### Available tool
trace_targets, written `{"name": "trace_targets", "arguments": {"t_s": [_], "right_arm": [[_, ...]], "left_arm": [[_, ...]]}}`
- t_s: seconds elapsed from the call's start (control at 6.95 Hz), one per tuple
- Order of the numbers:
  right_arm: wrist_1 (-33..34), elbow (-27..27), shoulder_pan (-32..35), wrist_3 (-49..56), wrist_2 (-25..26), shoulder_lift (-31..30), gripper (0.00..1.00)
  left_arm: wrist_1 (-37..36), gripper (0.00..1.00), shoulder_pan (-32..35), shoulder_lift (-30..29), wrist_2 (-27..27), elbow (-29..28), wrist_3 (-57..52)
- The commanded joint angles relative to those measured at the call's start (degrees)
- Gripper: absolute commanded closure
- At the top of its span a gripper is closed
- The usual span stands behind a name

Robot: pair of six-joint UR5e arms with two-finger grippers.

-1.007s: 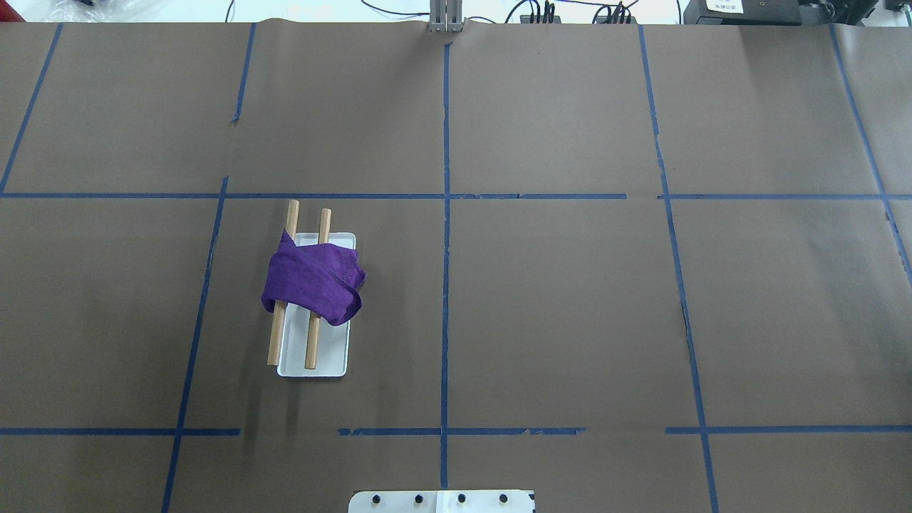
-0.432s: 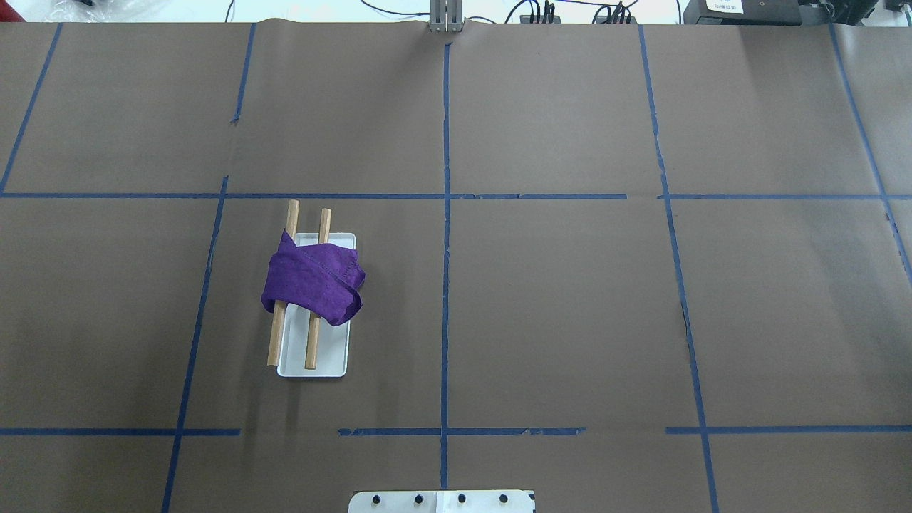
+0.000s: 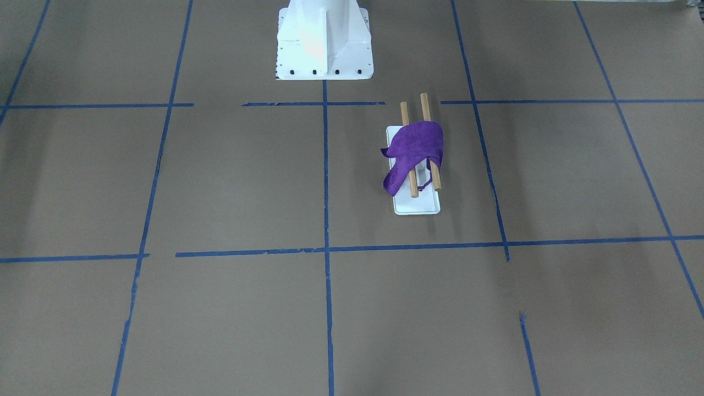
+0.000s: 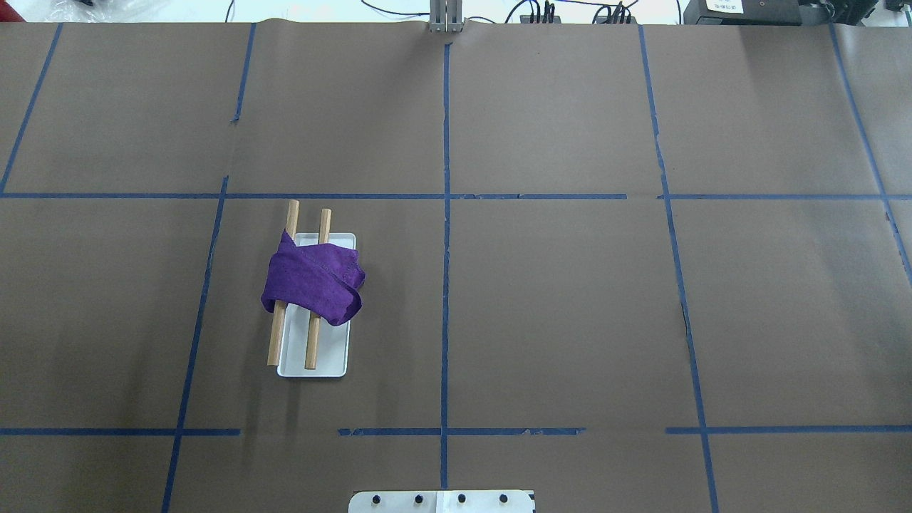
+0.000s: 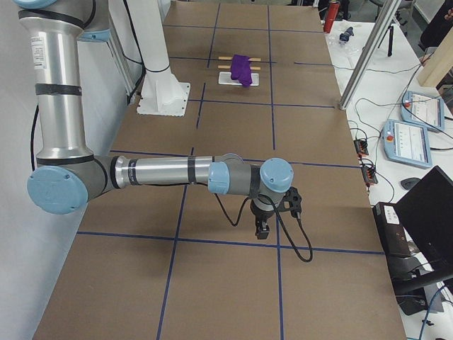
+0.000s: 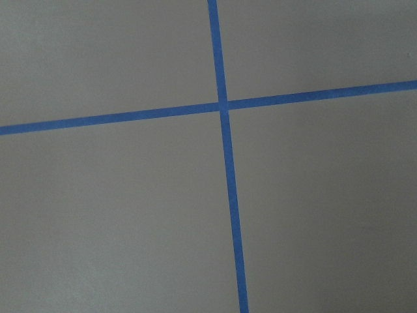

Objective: Hang towel on rack

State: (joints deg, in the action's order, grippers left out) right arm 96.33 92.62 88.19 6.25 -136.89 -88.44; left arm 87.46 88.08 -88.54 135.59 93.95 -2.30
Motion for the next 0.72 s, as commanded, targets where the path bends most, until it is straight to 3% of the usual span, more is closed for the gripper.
{"name": "trace_targets", "arguments": {"t_s": [0.0,0.58], "right_arm": [[0.0,-0.51,0.14,-0.01,-0.04,-0.07,0.0],[-0.09,-1.04,2.07,0.08,-0.13,-0.33,0.0]], "left_arm": [[-0.01,0.0,1.3,-0.06,0.11,0.09,1.06],[-0.01,0.0,1.3,-0.23,0.02,0.36,1.15]]}}
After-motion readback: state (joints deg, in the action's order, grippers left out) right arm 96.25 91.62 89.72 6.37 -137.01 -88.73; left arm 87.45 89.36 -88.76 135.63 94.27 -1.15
